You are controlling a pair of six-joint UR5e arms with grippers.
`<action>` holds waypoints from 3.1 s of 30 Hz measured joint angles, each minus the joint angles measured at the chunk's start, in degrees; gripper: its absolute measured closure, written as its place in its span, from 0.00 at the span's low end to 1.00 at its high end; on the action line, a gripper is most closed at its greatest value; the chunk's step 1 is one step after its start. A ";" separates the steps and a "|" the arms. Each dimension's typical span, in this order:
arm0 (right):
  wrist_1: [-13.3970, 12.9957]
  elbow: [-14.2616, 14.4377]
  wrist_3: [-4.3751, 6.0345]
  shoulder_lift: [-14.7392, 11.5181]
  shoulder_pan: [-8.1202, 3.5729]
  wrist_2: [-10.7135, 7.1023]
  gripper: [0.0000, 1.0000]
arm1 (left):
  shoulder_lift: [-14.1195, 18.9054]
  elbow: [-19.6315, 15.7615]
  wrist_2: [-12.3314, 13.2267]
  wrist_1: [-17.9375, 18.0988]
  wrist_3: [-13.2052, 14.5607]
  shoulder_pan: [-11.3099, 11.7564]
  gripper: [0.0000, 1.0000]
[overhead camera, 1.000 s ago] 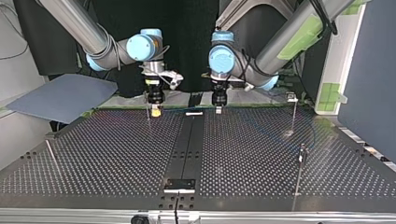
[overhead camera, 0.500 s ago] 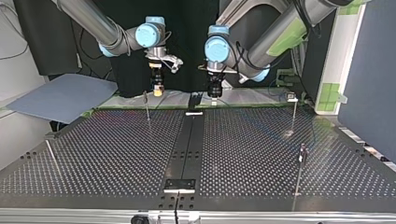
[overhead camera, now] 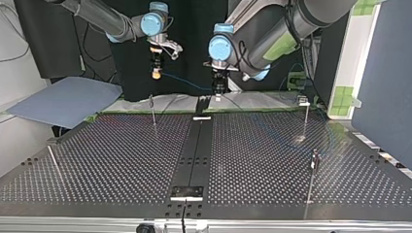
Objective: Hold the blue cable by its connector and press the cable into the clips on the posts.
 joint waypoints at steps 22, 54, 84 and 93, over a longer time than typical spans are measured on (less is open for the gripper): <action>-8.28 5.68 -2.70 2.14 -10.56 -8.40 1.00 | -6.51 6.97 -2.99 0.93 0.83 -4.25 0.62; -6.49 0.46 -8.88 2.33 -25.05 -20.09 1.00 | -24.15 24.71 -11.17 0.15 0.26 -14.35 0.62; -0.05 -3.50 -8.50 2.59 -28.05 -20.91 1.00 | -34.74 40.61 -20.30 1.94 5.69 -15.01 0.59; 2.30 -6.24 -7.86 3.26 -29.51 -21.46 1.00 | -34.76 43.47 -20.10 1.70 6.93 -15.17 0.59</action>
